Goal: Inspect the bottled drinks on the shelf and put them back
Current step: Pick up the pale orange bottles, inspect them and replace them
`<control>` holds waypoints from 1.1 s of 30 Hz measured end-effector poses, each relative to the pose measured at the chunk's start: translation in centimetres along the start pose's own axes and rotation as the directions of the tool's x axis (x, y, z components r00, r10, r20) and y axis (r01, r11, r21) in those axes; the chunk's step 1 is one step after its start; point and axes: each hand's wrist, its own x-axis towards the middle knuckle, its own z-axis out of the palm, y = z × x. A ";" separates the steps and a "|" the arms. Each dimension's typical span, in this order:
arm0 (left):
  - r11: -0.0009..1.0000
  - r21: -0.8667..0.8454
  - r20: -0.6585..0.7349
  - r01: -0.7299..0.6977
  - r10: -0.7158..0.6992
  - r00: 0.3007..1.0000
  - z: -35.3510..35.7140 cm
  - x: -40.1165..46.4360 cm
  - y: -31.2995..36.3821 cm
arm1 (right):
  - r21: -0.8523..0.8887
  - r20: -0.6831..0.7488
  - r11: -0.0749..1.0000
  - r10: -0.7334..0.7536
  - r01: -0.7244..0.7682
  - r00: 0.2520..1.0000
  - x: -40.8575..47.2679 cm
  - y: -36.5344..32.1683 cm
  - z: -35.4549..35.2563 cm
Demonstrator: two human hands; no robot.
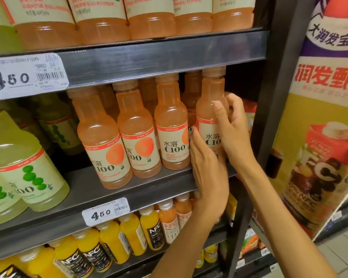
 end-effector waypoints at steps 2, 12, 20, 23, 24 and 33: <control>0.999 0.020 0.015 -0.045 0.044 0.999 -0.2 -0.8 -0.2 | 0.016 -0.002 1.000 0.003 -0.003 1.000 0.1 0.2 -0.1; 0.970 0.194 -0.305 -0.146 0.201 0.931 -5.1 -0.4 -1.7 | 0.097 0.005 0.995 -0.029 0.029 1.000 -1.3 1.8 0.0; 0.954 0.290 -0.375 -0.079 0.189 0.908 -3.7 0.6 -1.6 | 0.191 0.092 0.982 -0.023 0.005 0.996 -1.2 3.0 -0.6; 0.968 0.228 -0.372 -0.105 0.186 0.909 -3.4 0.5 -2.0 | 0.212 0.116 0.977 -0.024 -0.001 0.993 -1.3 3.0 -0.6; 0.975 0.198 -0.366 -0.102 0.170 0.915 -3.4 0.5 -2.1 | 0.216 0.114 0.976 -0.026 0.000 0.993 -1.3 3.0 -0.5; 0.973 0.180 -0.279 -0.142 0.189 0.941 -4.0 -0.1 -2.8 | 0.257 0.140 0.966 -0.019 -0.018 0.990 -1.9 3.7 -1.0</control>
